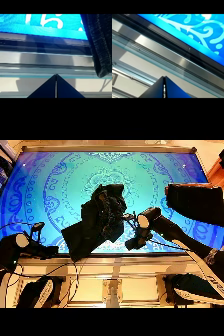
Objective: Fold the clothes and pants, and hang the long-sleeved shirts on hangers.
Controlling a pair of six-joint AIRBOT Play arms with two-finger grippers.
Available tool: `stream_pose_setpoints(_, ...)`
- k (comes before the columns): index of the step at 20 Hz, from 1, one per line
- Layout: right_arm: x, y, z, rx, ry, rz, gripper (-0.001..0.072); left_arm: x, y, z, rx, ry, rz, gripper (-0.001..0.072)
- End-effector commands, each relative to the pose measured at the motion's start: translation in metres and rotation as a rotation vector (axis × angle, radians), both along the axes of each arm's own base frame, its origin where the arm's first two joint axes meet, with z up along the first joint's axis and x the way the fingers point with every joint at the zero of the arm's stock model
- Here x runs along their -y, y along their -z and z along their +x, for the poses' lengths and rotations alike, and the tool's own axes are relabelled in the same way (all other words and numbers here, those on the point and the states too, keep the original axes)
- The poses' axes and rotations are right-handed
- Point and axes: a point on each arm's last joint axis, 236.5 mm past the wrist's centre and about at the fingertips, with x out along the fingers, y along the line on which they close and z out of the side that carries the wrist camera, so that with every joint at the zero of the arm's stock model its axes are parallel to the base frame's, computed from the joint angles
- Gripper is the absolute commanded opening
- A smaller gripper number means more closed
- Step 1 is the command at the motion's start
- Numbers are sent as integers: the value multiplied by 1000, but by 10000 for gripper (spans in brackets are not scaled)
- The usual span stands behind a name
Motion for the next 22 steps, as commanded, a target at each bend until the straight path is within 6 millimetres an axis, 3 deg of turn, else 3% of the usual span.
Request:
stream_pose_setpoints(1,0,0,0,1,0,1,31,0,0,0,0,0,0,29)
stream_pose_setpoints(5,-2,0,2,8,1,6,31,0,0,0,0,0,0,29)
stream_pose_setpoints(9,-18,2,23,100,21,71,31,0,0,0,0,0,0,29)
stream_pose_setpoints(13,-40,0,55,233,50,165,31,0,0,0,0,0,0,29)
stream_pose_setpoints(16,-73,-10,92,374,108,310,32,0,0,0,0,0,0,29)
stream_pose_setpoints(17,-87,-16,103,413,136,376,98,0,0,0,1,0,1,29)
stream_pose_setpoints(18,-99,-22,109,433,145,432,349,0,0,1,4,0,2,29)
stream_pose_setpoints(19,-111,-27,111,439,147,486,515,-1,0,3,15,-1,3,29)
stream_pose_setpoints(22,-132,-31,109,415,148,565,523,-1,0,3,15,-1,4,28)
